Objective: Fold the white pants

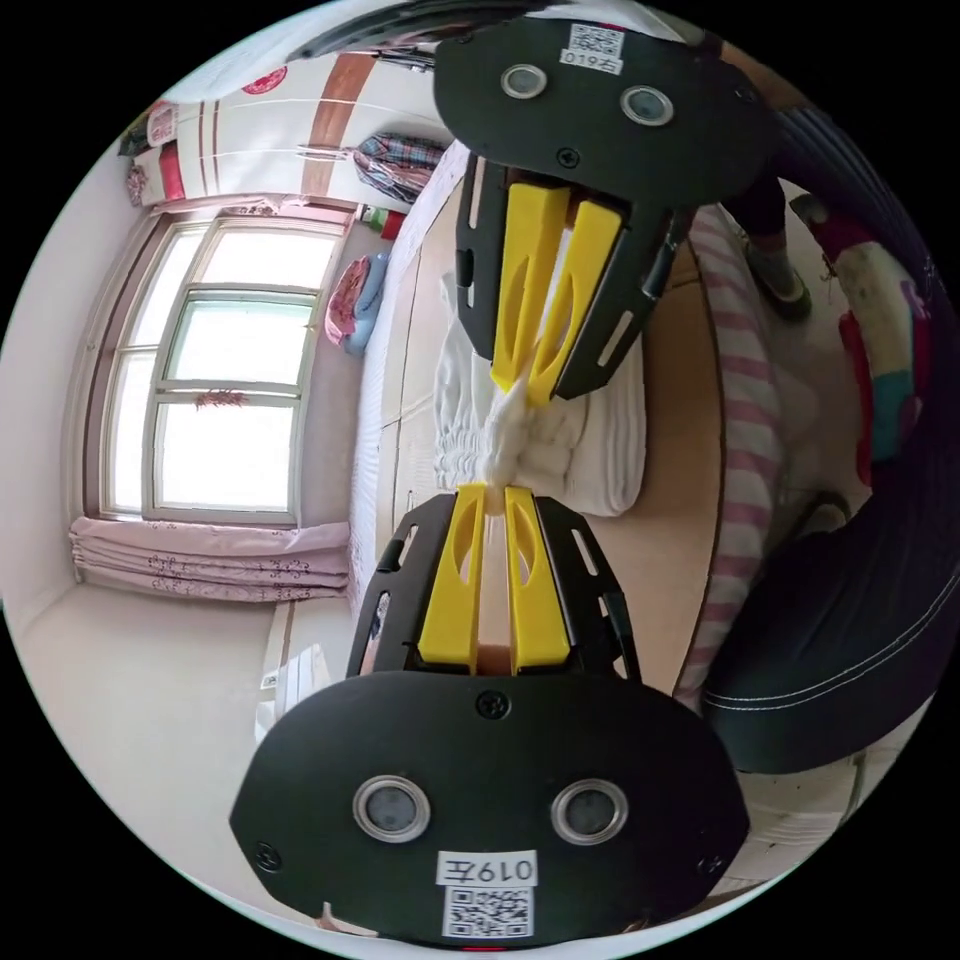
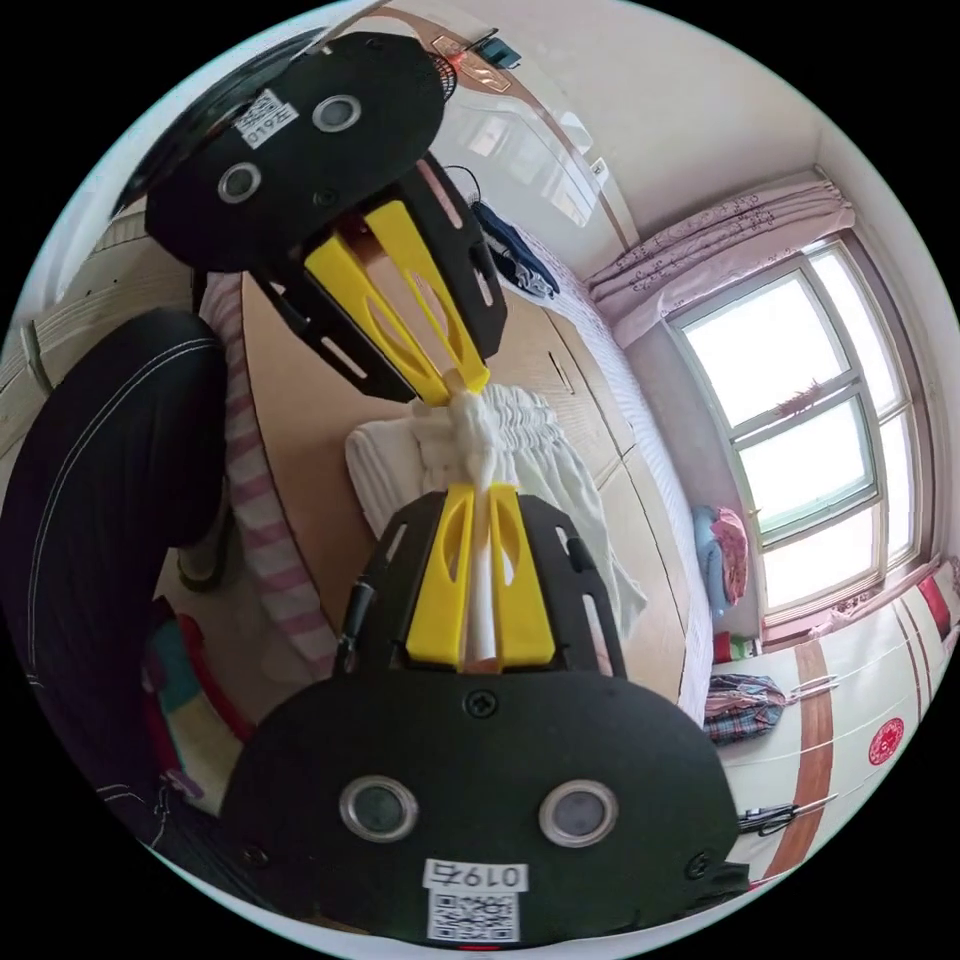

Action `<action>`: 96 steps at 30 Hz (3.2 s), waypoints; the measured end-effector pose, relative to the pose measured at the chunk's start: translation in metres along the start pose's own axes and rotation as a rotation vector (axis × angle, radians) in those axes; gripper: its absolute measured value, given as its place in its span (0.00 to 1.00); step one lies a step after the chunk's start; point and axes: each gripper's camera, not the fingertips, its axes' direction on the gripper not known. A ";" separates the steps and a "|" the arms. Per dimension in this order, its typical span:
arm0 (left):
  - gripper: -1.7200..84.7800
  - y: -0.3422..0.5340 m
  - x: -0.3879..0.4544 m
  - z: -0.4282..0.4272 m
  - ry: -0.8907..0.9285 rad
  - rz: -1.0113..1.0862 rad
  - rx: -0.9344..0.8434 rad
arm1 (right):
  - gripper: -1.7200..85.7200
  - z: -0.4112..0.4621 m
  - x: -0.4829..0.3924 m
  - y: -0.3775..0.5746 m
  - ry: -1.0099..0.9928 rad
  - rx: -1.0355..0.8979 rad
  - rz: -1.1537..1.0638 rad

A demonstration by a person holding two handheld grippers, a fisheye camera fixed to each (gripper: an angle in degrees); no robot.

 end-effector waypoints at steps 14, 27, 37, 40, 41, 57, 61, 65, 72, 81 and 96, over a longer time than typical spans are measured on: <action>0.03 -0.008 -0.003 -0.004 -0.073 0.054 -0.034 | 0.01 0.014 0.029 0.039 0.020 0.051 -0.002; 0.03 0.020 -0.021 0.021 -0.011 -0.012 -0.005 | 0.02 0.024 0.073 0.070 -0.065 0.065 0.039; 0.03 0.053 -0.079 0.016 0.140 -0.153 0.047 | 0.05 0.017 0.108 0.091 -0.047 0.079 0.058; 0.03 0.076 -0.130 0.010 0.290 -0.427 0.214 | 0.06 0.014 0.122 0.100 -0.067 0.096 0.081; 0.03 0.082 -0.144 0.014 0.328 -0.505 0.245 | 0.06 0.013 0.126 0.103 -0.068 0.099 0.084; 0.03 0.054 -0.159 0.077 0.411 -0.497 0.015 | 0.10 -0.087 0.189 0.267 0.178 0.119 0.196; 0.03 0.051 -0.165 0.072 0.409 -0.536 0.009 | 0.10 -0.082 0.203 0.332 0.282 -0.053 0.188; 0.03 0.036 -0.168 0.048 0.318 -0.561 -0.022 | 0.11 -0.081 0.208 0.351 0.293 -0.072 0.131; 0.04 -0.084 -0.122 -0.046 0.198 -0.255 0.140 | 0.05 -0.089 0.215 0.349 0.278 0.016 0.043; 0.06 -0.181 -0.082 -0.052 0.039 -0.147 0.109 | 0.01 -0.114 0.265 0.354 0.162 0.092 0.241; 0.03 -0.208 -0.118 -0.071 0.078 -0.183 0.097 | 0.05 -0.126 0.206 0.345 0.372 0.068 -0.120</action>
